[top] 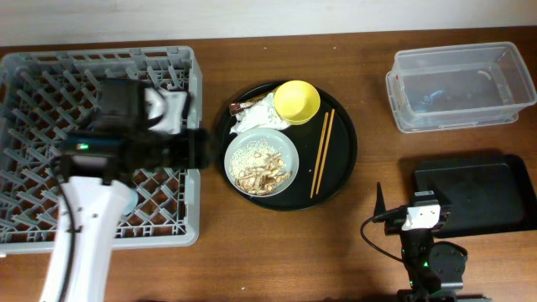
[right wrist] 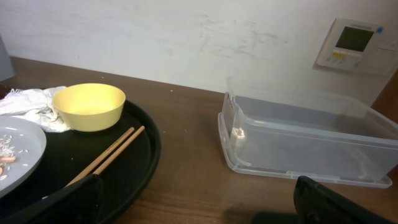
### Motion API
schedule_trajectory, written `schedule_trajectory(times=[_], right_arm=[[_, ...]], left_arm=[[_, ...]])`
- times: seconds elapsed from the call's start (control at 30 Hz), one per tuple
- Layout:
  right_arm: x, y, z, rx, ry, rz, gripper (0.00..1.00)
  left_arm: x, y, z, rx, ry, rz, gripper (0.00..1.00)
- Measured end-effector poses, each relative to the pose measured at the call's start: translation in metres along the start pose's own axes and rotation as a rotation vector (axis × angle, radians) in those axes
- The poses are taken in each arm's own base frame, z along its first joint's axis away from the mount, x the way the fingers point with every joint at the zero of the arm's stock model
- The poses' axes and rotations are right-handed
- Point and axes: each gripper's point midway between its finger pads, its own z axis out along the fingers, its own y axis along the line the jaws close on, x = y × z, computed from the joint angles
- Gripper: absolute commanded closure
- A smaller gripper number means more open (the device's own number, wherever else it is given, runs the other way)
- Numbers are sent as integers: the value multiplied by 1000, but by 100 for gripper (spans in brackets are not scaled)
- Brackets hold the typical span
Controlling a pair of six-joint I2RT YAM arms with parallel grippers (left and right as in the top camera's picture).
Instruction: Sort waste into correct bins and load items into the dishwasher rack
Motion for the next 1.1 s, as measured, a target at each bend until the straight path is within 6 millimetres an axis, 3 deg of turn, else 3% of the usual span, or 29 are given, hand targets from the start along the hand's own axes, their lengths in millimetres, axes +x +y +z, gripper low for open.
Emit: schedule_trajectory(times=[0.07, 0.17, 0.2, 0.37, 0.47, 0.7, 0.8, 0.9, 1.0, 1.1], right_arm=[[0, 0, 0, 0, 0, 0, 2], [0, 0, 0, 0, 0, 0, 2], [0, 0, 0, 0, 0, 0, 2], [0, 0, 0, 0, 0, 0, 2], [0, 0, 0, 0, 0, 0, 2], [0, 0, 0, 0, 0, 0, 2], [0, 0, 0, 0, 0, 0, 2], [0, 0, 0, 0, 0, 0, 2], [0, 0, 0, 0, 0, 0, 2], [0, 0, 0, 0, 0, 0, 2]], left_arm=[[-12, -17, 13, -10, -35, 89, 13], [-39, -26, 37, -53, -110, 161, 13], [-46, -25, 51, -73, -118, 174, 8], [-68, -8, 110, -123, -127, 179, 9], [-76, -2, 129, -136, -140, 181, 1], [-86, -13, 138, -94, -178, 198, 1], [-75, -33, 152, -26, -140, 223, 1], [-72, -56, 156, 38, -141, 257, 17], [-74, -77, 158, 84, -164, 288, 17], [-72, -98, 176, 126, -172, 326, 17]])
